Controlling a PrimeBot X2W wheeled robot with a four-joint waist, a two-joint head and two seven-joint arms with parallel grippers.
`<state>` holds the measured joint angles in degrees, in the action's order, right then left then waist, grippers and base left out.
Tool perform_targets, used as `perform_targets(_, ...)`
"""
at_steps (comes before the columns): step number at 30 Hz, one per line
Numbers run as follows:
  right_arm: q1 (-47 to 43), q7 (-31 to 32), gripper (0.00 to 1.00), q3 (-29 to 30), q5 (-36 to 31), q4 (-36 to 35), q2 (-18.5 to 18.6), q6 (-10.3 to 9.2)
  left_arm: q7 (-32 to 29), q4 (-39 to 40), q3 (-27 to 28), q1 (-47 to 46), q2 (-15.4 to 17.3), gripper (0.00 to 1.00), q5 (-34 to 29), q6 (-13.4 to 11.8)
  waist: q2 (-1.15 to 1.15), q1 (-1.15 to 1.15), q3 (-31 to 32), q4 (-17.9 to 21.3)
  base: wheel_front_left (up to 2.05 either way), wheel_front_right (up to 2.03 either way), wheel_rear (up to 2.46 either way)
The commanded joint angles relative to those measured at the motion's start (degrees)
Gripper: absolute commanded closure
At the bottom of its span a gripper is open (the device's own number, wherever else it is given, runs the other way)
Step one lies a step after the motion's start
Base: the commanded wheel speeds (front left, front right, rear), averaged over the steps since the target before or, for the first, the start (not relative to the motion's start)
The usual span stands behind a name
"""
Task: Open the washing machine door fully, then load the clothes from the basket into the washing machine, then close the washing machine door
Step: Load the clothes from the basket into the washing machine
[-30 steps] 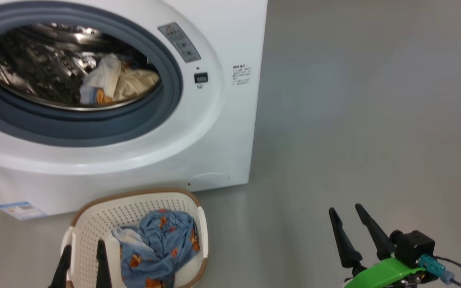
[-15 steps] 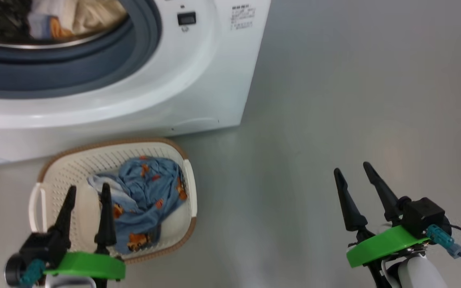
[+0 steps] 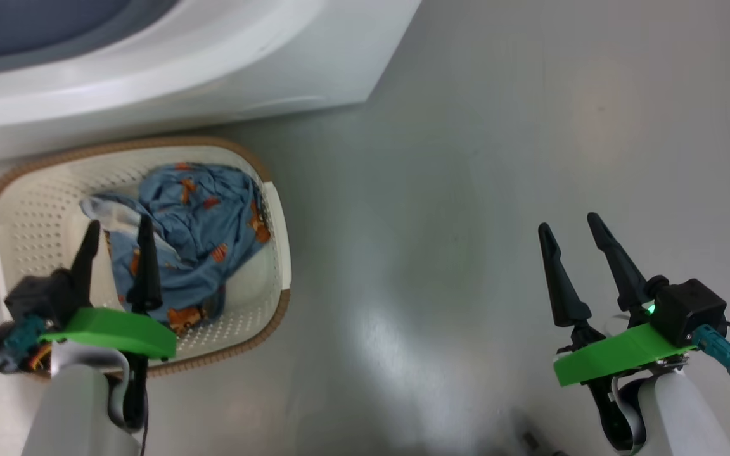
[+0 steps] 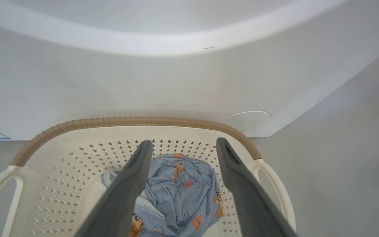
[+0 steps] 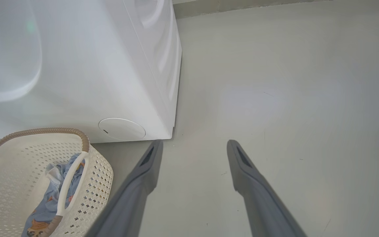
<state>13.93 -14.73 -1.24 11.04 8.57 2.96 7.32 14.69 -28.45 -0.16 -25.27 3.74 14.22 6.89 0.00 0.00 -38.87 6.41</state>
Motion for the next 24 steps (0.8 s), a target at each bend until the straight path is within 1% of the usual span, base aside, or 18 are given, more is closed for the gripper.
perform_targets(1,-0.39,-0.27,0.0,-1.1,0.42,-1.38,-0.08,0.17,0.3,-0.35,1.39,-0.52,1.75,0.0,0.88,0.39,0.0,0.0,-5.15,0.67,0.0,0.0,0.0)
perform_targets(5,0.05,-0.27,0.0,-1.03,0.2,-1.97,-0.08,0.17,0.3,-5.89,-0.32,-4.16,3.48,0.0,2.13,0.54,0.0,0.0,-7.71,1.22,0.0,0.0,0.0)
perform_targets(9,0.16,-0.27,0.0,-0.62,0.38,-2.57,-0.08,0.17,-0.03,-11.38,-2.81,-7.96,5.08,0.0,4.75,0.57,0.0,0.0,-10.16,1.51,0.0,0.0,0.0)
perform_targets(12,0.17,-0.27,0.0,-0.36,0.68,-3.0,-0.08,0.17,-2.27,-15.02,-5.89,-10.98,6.47,0.0,7.78,0.58,0.0,0.0,-12.05,1.7,0.0,0.0,0.0)
perform_targets(18,0.29,-0.27,0.0,-0.78,1.78,-3.75,-0.08,0.17,-5.25,-19.37,-9.86,-16.21,10.59,0.0,14.42,0.58,0.0,0.0,-15.31,2.71,0.0,0.0,0.0)
perform_targets(24,0.52,-0.27,0.0,-1.6,3.06,-4.23,-0.08,0.17,-8.09,-22.49,-13.79,-18.92,13.21,0.0,20.78,0.59,0.0,0.0,-17.14,4.13,0.0,0.0,0.0)
